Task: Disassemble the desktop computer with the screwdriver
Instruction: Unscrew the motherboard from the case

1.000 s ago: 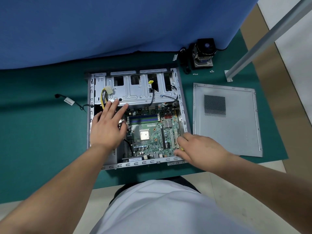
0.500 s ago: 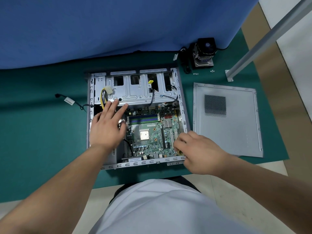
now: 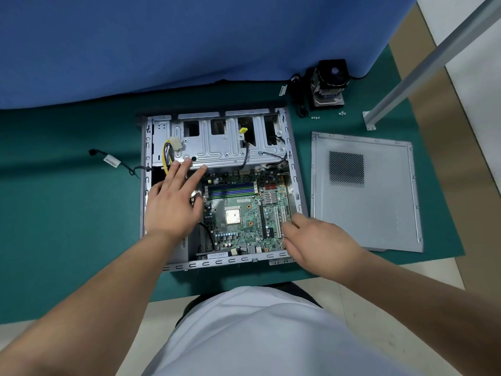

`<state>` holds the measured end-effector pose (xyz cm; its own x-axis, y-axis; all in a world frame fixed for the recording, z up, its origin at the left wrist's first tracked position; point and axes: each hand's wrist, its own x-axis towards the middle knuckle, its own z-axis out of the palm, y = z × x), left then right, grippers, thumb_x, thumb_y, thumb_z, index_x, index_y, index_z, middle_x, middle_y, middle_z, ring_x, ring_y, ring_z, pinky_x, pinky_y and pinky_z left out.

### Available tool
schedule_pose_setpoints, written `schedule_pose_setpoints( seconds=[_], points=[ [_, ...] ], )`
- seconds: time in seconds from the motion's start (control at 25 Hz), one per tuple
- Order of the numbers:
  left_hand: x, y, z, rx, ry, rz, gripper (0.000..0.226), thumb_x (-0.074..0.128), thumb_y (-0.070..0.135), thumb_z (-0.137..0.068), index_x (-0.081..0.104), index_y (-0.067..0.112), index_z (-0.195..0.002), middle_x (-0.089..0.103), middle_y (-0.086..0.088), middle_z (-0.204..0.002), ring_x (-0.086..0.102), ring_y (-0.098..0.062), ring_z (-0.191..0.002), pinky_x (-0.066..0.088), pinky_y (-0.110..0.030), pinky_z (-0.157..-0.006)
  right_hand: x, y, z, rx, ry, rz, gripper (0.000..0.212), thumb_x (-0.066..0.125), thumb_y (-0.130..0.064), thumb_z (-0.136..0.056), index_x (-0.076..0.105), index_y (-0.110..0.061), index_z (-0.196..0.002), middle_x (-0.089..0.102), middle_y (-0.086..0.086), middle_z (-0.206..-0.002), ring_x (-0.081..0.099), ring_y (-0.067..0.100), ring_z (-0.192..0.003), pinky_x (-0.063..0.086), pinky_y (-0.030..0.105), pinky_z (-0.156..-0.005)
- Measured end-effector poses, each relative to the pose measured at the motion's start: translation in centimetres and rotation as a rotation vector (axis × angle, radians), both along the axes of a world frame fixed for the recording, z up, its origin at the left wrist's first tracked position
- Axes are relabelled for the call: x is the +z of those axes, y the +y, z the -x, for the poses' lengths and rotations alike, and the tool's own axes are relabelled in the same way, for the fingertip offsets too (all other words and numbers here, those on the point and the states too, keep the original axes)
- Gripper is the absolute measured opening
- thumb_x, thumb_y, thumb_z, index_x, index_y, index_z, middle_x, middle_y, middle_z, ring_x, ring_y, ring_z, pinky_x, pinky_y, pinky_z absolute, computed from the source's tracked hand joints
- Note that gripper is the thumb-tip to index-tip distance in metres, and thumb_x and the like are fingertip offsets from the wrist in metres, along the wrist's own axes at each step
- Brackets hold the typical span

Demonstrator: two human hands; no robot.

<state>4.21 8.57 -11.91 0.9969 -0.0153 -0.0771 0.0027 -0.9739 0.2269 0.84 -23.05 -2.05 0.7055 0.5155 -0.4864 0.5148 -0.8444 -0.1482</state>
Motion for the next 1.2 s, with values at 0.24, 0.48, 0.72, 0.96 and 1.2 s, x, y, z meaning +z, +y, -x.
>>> schedule_pose_setpoints(
  seconds=[0.24, 0.48, 0.72, 0.96, 1.2],
  points=[
    [0.10, 0.08, 0.00, 0.002, 0.013, -0.001, 0.068, 0.040, 0.042, -0.095, 0.022, 0.043, -0.160, 0.017, 0.009, -0.171, 0.008, -0.014, -0.159, 0.029, -0.050, -0.118, 0.17, -0.03, -0.29, -0.128, -0.005, -0.006, 0.031, 0.041, -0.048, -0.101, 0.046, -0.023, -0.118, 0.045, 0.001, -0.113, 0.056, 0.025, -0.094, 0.048, 0.036, -0.066],
    [0.25, 0.00, 0.01, 0.004, 0.015, 0.002, 0.068, 0.044, 0.039, -0.095, 0.023, 0.043, -0.160, 0.017, 0.009, -0.171, 0.010, -0.016, -0.158, 0.030, -0.050, -0.117, -0.07, -0.52, 0.21, -0.029, -0.008, 0.010, 0.032, 0.048, -0.044, -0.092, 0.049, -0.029, -0.120, 0.048, -0.004, -0.119, 0.051, 0.022, -0.104, 0.047, 0.036, -0.074],
    [0.33, -0.09, -0.01, 0.009, 0.022, 0.006, 0.068, 0.048, 0.038, -0.097, 0.023, 0.044, -0.160, 0.016, 0.010, -0.171, 0.011, -0.016, -0.158, 0.031, -0.050, -0.117, -0.58, -0.60, 0.42, 0.001, 0.013, -0.073, 0.026, 0.049, -0.029, -0.091, 0.051, -0.029, -0.117, 0.051, -0.007, -0.118, 0.050, 0.021, -0.106, 0.046, 0.033, -0.081],
    [0.51, -0.10, -0.02, 0.017, 0.031, 0.003, 0.069, 0.051, 0.036, -0.096, 0.023, 0.044, -0.159, 0.016, 0.010, -0.171, 0.009, -0.015, -0.158, 0.031, -0.050, -0.116, -0.47, -0.31, 0.34, -0.073, 0.010, -0.060, 0.023, 0.042, -0.038, -0.102, 0.052, -0.026, -0.119, 0.050, -0.005, -0.117, 0.056, 0.022, -0.103, 0.052, 0.036, -0.076],
    [0.69, -0.20, 0.04, 0.016, 0.032, 0.008, 0.069, 0.052, 0.035, -0.097, 0.024, 0.044, -0.160, 0.016, 0.009, -0.171, 0.010, -0.016, -0.158, 0.031, -0.050, -0.116, -0.28, -0.42, 0.26, -0.093, -0.038, -0.036, 0.030, 0.040, -0.044, -0.103, 0.058, -0.030, -0.123, 0.058, -0.009, -0.118, 0.059, 0.022, -0.104, 0.049, 0.033, -0.074]
  ],
)
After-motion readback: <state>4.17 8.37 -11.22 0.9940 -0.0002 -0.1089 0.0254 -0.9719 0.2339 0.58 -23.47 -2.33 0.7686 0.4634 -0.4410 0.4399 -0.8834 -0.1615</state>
